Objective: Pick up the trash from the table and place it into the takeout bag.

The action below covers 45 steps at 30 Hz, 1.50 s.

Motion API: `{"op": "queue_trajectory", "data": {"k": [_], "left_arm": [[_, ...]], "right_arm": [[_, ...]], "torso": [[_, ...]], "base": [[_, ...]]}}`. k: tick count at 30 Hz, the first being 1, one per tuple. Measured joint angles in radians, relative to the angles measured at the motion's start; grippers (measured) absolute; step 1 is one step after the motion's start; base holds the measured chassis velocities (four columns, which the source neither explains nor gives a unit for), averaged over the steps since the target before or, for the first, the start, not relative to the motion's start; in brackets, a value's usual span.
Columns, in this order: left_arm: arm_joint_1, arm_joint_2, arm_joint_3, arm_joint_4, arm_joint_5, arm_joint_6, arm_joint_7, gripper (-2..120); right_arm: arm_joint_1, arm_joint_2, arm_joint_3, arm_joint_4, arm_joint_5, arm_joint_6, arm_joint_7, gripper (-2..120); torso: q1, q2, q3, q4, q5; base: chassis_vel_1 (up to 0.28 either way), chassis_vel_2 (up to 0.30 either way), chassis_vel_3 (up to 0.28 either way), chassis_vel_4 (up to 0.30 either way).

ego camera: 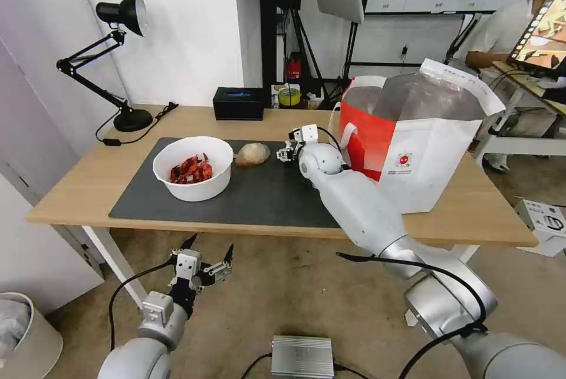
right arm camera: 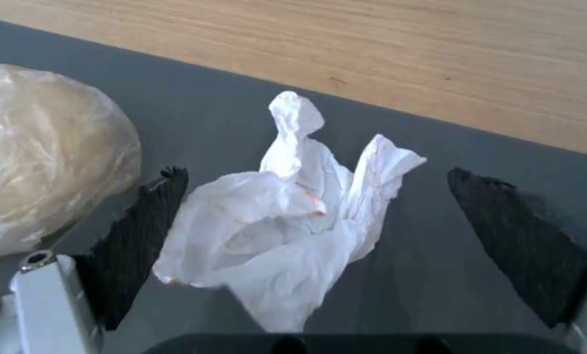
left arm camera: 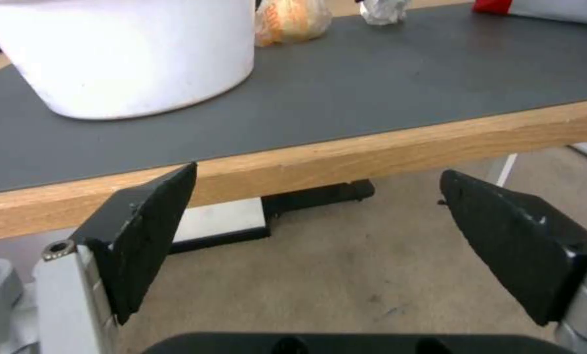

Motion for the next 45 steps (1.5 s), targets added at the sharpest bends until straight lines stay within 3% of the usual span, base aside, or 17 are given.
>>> {"op": "queue_trajectory", "data": {"k": [8, 12, 16, 19, 24, 34, 45], "left_arm": [[0.001, -0.001, 0.001, 0.000, 0.002, -0.001, 0.000, 100], [0.001, -0.007, 0.009, 0.006, 0.008, -0.004, 0.000, 100], [0.001, -0.008, 0.010, 0.008, 0.009, -0.004, 0.000, 100], [0.000, -0.008, 0.010, 0.011, 0.010, -0.005, 0.000, 100], [-0.001, -0.009, 0.013, 0.015, 0.010, -0.007, 0.000, 100], [-0.010, -0.011, 0.027, 0.024, 0.013, -0.008, -0.002, 100], [-0.012, -0.009, 0.027, 0.025, 0.012, -0.012, -0.002, 100]], "right_arm": [[-0.002, 0.000, -0.002, 0.014, 0.002, 0.000, -0.006, 98], [-0.007, 0.001, -0.003, 0.016, 0.002, -0.001, -0.010, 79], [-0.010, 0.003, -0.003, 0.016, 0.002, -0.001, -0.012, 69], [-0.016, 0.005, -0.001, 0.014, 0.002, -0.001, -0.014, 53], [-0.022, 0.007, 0.002, 0.012, 0.002, 0.000, -0.015, 41], [-0.038, 0.009, 0.011, 0.011, 0.002, 0.001, -0.016, 2], [-0.039, 0.023, 0.020, 0.017, 0.008, 0.001, -0.011, 0]], "torso": [[0.000, 0.000, 0.000, 0.0000, 0.0000], [0.000, 0.000, 0.000, 0.0000, 0.0000], [0.000, 0.000, 0.000, 0.0000, 0.0000], [0.000, 0.000, 0.000, 0.0000, 0.0000], [0.000, 0.000, 0.000, 0.0000, 0.0000], [0.000, 0.000, 0.000, 0.0000, 0.0000], [0.000, 0.000, 0.000, 0.0000, 0.0000]], "base": [[0.000, 0.000, 0.000, 0.000], [0.000, 0.000, 0.000, 0.000], [0.000, 0.000, 0.000, 0.000], [0.000, 0.000, 0.000, 0.000], [0.000, 0.000, 0.000, 0.000], [0.000, 0.000, 0.000, 0.000], [0.000, 0.000, 0.000, 0.000]]}}
